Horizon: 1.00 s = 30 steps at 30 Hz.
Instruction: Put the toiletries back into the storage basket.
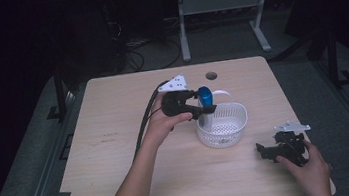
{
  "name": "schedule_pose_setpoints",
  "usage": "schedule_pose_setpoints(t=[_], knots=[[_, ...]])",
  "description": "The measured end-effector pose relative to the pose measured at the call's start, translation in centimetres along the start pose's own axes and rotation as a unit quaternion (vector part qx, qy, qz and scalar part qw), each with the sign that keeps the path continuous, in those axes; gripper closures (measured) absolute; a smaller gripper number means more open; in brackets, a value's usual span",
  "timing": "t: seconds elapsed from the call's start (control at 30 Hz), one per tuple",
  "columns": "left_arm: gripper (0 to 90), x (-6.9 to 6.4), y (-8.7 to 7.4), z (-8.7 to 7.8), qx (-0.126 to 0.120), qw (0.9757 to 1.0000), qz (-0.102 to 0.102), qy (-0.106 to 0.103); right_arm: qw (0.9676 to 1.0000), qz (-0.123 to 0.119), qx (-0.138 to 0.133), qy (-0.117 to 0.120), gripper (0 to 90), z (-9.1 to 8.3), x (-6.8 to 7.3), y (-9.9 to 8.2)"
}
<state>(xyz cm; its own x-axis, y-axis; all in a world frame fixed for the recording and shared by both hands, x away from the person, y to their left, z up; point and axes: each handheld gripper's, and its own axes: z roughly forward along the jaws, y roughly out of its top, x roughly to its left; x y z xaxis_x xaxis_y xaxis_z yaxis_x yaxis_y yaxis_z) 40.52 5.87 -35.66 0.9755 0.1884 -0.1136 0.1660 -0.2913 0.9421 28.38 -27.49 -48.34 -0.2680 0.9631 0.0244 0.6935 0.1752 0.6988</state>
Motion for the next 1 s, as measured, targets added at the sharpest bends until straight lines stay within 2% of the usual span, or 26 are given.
schedule_pose_setpoints(t=[1.0], knots=[[36.7,0.2,-3.5,1.3,0.018,0.9998,-0.012,0.001,1.0,0.0,0.0,0.0,0.5,0.0,0.0,0.0]])
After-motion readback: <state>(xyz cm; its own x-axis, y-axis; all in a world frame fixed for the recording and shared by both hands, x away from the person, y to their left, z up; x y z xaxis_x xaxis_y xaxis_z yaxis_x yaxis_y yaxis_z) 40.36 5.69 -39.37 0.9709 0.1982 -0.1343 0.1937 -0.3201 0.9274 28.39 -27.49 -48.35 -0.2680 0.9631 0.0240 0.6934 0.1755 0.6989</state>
